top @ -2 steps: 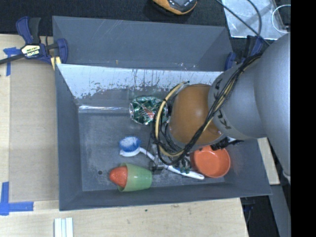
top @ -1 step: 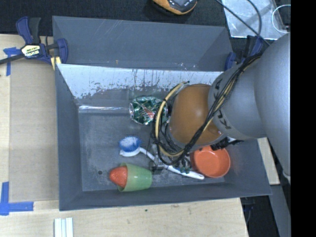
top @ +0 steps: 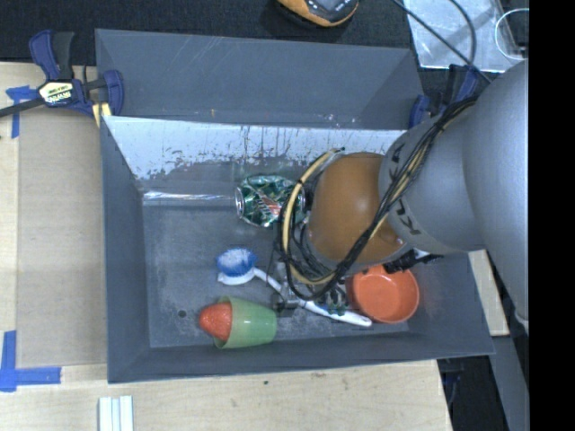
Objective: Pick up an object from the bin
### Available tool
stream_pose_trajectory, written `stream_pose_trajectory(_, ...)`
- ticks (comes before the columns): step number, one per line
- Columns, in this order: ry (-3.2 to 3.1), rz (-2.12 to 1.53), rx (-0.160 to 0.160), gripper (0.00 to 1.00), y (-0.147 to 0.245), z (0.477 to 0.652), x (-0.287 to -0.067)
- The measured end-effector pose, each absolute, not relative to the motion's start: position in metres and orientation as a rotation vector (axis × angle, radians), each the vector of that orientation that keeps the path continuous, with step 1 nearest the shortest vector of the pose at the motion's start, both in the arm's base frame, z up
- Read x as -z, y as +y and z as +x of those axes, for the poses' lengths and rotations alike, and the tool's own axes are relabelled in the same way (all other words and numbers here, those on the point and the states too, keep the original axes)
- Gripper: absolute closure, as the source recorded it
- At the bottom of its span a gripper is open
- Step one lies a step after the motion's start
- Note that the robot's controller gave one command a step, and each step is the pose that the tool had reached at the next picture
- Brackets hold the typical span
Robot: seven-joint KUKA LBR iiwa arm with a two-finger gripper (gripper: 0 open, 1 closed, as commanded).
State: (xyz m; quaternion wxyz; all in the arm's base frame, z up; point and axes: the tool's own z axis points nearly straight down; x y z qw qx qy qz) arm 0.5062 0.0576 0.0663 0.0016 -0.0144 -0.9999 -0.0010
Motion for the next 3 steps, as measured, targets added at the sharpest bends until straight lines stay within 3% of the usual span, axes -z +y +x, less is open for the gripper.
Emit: stream_pose_trajectory(3,-3.133,-0.045,0.002,1.00,0.057,0.504,-0.081)
